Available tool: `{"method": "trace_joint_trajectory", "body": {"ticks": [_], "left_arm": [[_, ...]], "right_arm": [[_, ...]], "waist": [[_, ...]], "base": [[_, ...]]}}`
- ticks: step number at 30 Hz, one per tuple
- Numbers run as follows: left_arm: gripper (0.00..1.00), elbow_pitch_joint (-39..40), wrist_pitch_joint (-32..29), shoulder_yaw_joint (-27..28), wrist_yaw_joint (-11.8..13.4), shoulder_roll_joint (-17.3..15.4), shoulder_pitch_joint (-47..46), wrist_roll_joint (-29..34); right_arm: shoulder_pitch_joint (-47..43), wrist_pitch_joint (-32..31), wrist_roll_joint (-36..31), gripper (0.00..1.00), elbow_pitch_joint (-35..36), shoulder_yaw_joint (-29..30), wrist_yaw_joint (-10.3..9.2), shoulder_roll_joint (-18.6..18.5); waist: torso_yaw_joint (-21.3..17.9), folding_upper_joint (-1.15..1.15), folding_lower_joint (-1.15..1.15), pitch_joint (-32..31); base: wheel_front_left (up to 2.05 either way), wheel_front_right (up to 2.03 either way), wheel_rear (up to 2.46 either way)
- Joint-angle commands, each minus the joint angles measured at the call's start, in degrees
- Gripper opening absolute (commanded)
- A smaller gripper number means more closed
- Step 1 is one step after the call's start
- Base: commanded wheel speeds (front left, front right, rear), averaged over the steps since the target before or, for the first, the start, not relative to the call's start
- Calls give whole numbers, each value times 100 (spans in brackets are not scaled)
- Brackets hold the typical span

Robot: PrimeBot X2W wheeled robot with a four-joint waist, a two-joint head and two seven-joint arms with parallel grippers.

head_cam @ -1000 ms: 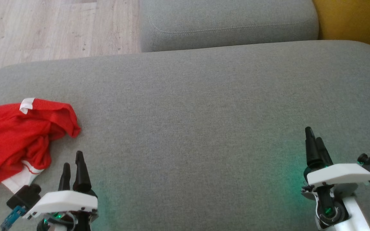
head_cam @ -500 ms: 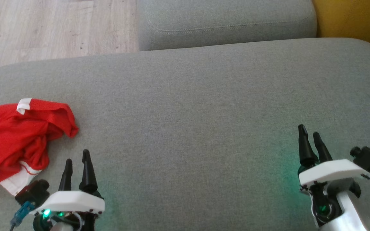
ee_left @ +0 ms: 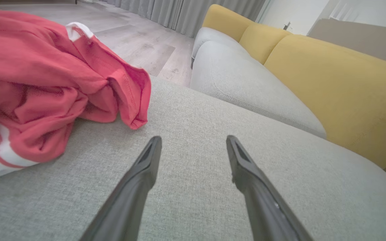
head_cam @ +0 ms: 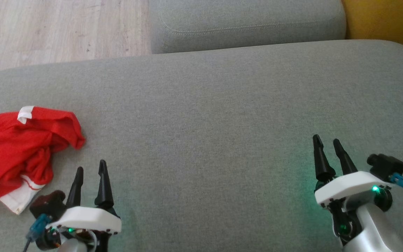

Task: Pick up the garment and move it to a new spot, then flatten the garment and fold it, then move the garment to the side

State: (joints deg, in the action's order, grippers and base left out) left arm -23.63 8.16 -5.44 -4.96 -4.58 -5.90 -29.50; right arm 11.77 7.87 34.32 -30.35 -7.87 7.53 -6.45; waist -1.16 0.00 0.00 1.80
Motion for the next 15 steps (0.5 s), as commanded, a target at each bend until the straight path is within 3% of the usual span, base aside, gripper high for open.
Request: {"method": "trace_joint_trajectory", "body": {"ticks": [1, 15], "left_arm": [[100, 137, 83, 107, 39, -89, -324, 198], [100, -108, 335, 88, 133, -30, -285, 1208]], "right_arm": [[366, 108, -196, 100, 126, -145, -3, -110], [433, 362, -1334, 100, -213, -276, -4, -124]], "waist": [[1, 0, 0, -7], [-29, 0, 0, -29]], "base": [[0, 0, 0], [0, 0, 0]]}}
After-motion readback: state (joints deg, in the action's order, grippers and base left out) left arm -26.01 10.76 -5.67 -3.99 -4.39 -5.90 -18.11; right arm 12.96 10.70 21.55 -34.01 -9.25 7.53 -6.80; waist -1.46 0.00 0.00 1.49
